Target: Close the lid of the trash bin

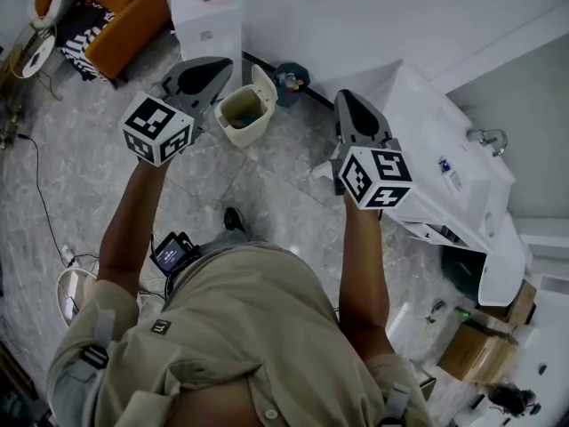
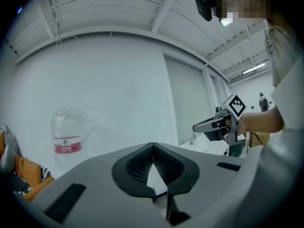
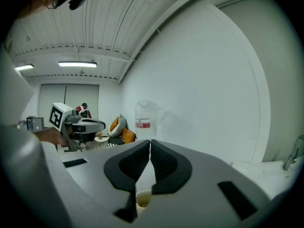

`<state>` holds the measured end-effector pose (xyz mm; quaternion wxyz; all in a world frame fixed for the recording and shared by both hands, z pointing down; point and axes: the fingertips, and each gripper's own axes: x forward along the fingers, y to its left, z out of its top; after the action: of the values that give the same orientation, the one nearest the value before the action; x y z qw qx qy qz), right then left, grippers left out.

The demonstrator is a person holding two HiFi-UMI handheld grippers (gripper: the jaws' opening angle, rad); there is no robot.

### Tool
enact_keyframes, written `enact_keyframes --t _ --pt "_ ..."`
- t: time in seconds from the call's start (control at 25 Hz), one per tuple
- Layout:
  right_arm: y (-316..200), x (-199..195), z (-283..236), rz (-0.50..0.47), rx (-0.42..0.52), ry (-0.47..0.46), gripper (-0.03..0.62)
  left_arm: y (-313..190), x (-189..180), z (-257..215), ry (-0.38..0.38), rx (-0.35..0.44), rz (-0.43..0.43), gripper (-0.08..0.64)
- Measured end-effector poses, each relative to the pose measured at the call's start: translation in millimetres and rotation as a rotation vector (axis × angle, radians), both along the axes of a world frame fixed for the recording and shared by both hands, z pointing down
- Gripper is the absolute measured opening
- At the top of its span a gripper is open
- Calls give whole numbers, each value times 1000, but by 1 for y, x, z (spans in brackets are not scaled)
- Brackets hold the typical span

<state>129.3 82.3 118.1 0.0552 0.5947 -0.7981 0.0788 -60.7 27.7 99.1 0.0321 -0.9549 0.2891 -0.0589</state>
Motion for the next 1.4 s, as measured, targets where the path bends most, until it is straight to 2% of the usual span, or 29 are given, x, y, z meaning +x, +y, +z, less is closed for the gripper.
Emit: enact_keyframes --t 0.28,0.6,0.88,1.12,1.4 --pt "-37 -25 -1 23 -4 24 26 -42 -31 7 17 -6 12 15" --pt "-72 -57 4 -6 -23 49 26 -77 -61 15 38 -21 -14 15" --pt "-108 -59 24 -26 -47 21 26 -103 -62 39 11 -61 -40 15" --pt "-156 -59 35 -53 -47 -14 26 -140 -65 57 -45 -85 -78 15" --pt "-211 -42 58 -75 -93 -30 26 -194 -42 84 -86 -135 -83 15"
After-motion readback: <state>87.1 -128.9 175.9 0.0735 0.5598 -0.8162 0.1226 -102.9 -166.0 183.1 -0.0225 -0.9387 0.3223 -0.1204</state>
